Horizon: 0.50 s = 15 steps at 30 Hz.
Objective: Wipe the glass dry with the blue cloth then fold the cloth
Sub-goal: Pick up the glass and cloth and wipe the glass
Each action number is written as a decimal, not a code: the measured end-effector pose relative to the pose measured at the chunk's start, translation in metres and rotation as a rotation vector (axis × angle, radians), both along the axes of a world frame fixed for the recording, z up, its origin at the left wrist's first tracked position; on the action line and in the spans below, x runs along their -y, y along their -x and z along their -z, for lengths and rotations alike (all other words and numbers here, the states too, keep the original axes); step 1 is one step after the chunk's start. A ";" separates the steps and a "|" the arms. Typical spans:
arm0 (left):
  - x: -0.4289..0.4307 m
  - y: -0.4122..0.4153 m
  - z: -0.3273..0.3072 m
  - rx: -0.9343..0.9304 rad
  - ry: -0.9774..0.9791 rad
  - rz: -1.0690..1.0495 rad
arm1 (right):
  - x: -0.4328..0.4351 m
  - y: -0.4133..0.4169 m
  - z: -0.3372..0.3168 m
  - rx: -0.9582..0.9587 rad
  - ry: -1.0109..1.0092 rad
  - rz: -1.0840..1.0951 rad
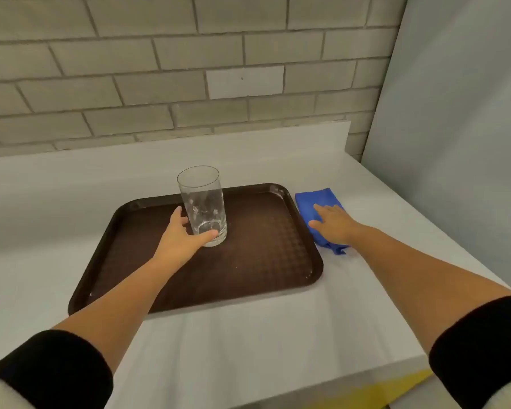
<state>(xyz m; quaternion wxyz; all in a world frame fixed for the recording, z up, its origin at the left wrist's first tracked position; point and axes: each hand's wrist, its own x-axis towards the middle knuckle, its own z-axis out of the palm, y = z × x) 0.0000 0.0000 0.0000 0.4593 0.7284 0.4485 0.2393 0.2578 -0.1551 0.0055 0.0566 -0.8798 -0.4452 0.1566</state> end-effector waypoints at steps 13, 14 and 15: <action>-0.027 -0.021 0.031 0.126 -0.024 -0.022 | -0.035 -0.026 0.021 0.225 0.075 0.092; -0.029 -0.021 0.031 0.117 -0.034 -0.032 | -0.036 -0.027 0.020 0.244 0.036 0.099; -0.030 -0.021 0.032 0.107 -0.045 -0.042 | -0.037 -0.029 0.020 0.231 -0.018 0.115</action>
